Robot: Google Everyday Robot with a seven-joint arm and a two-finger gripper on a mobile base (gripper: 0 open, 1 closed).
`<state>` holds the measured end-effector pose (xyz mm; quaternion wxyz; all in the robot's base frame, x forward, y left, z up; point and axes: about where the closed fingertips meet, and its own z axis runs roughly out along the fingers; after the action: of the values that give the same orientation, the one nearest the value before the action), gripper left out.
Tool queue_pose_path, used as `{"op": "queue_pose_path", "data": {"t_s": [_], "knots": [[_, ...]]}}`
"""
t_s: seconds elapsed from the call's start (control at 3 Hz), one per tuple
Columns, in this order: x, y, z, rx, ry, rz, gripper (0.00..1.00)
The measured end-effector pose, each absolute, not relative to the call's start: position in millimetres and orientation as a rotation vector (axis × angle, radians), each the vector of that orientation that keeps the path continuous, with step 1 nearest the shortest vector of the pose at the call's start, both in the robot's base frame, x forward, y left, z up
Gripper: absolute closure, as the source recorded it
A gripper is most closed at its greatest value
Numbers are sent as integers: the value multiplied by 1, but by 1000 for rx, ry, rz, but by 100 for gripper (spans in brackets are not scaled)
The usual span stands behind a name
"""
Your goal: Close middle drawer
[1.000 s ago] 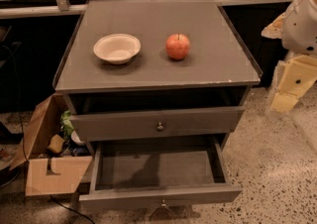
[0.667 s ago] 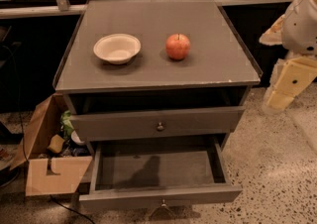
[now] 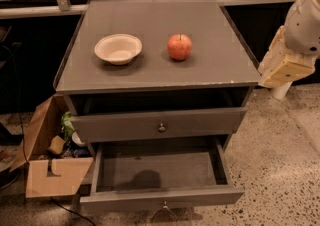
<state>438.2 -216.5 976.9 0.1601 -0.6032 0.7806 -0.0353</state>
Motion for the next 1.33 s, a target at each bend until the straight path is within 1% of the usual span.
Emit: {"op": "queue_pose_path", "data": {"t_s": [0.33, 0.67, 1.0, 1.33], "knots": [[438, -216, 977, -1723, 2230, -101, 86], [438, -216, 977, -1723, 2230, -101, 100], [433, -217, 968, -1706, 2255, -75, 100], [413, -218, 937, -1670, 2308, -36, 100]]}}
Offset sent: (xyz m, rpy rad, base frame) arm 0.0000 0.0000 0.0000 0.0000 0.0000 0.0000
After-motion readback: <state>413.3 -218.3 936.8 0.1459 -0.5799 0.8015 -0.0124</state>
